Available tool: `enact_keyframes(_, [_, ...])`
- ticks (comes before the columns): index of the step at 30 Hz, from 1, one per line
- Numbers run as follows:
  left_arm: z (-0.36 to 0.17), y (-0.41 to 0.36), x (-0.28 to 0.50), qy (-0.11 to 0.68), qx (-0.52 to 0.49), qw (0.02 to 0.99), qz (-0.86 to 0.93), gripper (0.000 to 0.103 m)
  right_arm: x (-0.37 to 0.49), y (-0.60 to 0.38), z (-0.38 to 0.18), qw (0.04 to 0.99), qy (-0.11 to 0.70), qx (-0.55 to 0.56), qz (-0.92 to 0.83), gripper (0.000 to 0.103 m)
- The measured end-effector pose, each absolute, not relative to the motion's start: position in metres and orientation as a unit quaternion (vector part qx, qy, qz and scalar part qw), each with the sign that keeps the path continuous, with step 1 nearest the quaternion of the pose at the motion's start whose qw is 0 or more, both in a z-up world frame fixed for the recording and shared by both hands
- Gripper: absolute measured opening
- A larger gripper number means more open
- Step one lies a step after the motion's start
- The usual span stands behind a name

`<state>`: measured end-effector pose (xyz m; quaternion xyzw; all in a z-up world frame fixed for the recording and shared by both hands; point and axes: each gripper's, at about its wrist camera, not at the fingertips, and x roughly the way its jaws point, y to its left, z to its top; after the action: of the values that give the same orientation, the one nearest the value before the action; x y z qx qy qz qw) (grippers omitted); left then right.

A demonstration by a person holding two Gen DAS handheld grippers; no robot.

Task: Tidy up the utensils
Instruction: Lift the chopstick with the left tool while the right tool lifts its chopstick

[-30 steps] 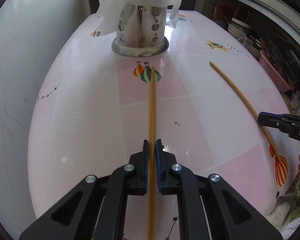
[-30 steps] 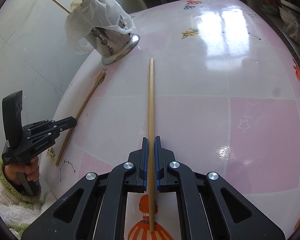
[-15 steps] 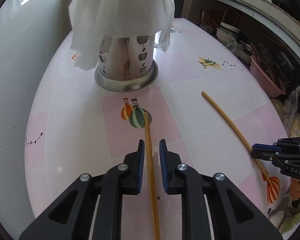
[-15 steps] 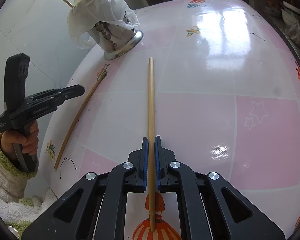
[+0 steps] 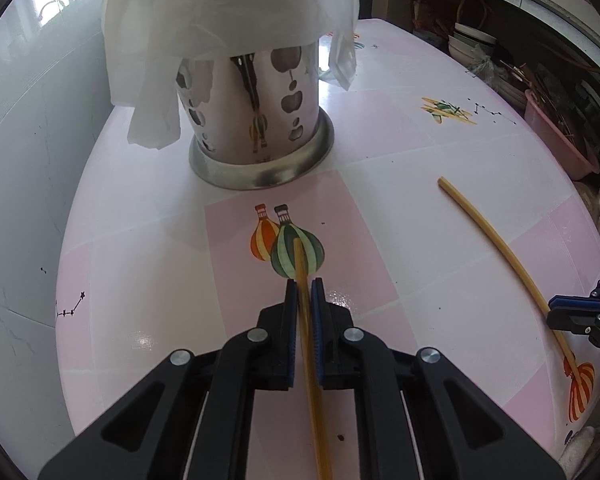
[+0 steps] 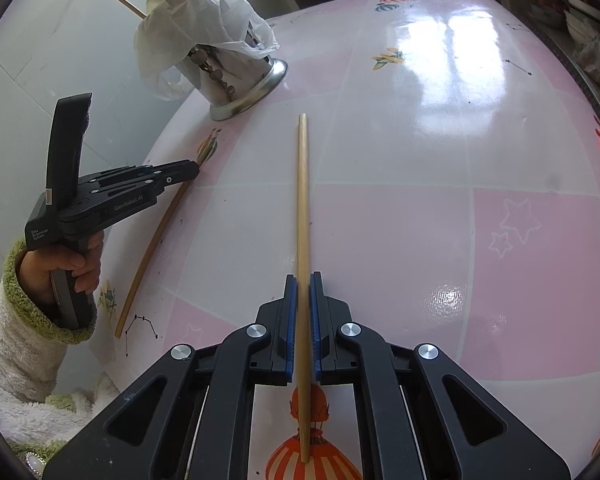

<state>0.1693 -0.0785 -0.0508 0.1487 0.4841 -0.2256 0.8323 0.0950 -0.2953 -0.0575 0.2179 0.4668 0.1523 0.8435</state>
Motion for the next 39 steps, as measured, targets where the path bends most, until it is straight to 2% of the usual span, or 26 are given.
enact_keyframes(2, [-0.051,-0.076,0.169,0.482,0.142,0.834,-0.227,0.006,0.096,-0.295,-0.055,0.843,0.466,0.218,0.155,0.017])
enact_keyframes(4, [-0.051,-0.075,0.169,0.480,0.139,0.835,-0.228,0.005,0.099,-0.294,-0.050,0.850,0.464,0.202,0.148,0.021])
enact_keyframes(20, [-0.051,-0.072,0.167,0.471,0.130,0.841,-0.232,0.005,0.170,-0.259,-0.033,0.886,0.448,0.059,0.103,0.021])
enact_keyframes(29, [-0.051,-0.071,0.167,0.470,0.126,0.843,-0.232,0.006,0.182,-0.245,-0.037,0.889,0.449,0.016,0.086,0.005])
enact_keyframes(39, [-0.051,-0.071,0.166,0.458,0.124,0.849,-0.233,0.005,0.164,-0.283,-0.003,0.897,0.407,0.137,0.108,0.005])
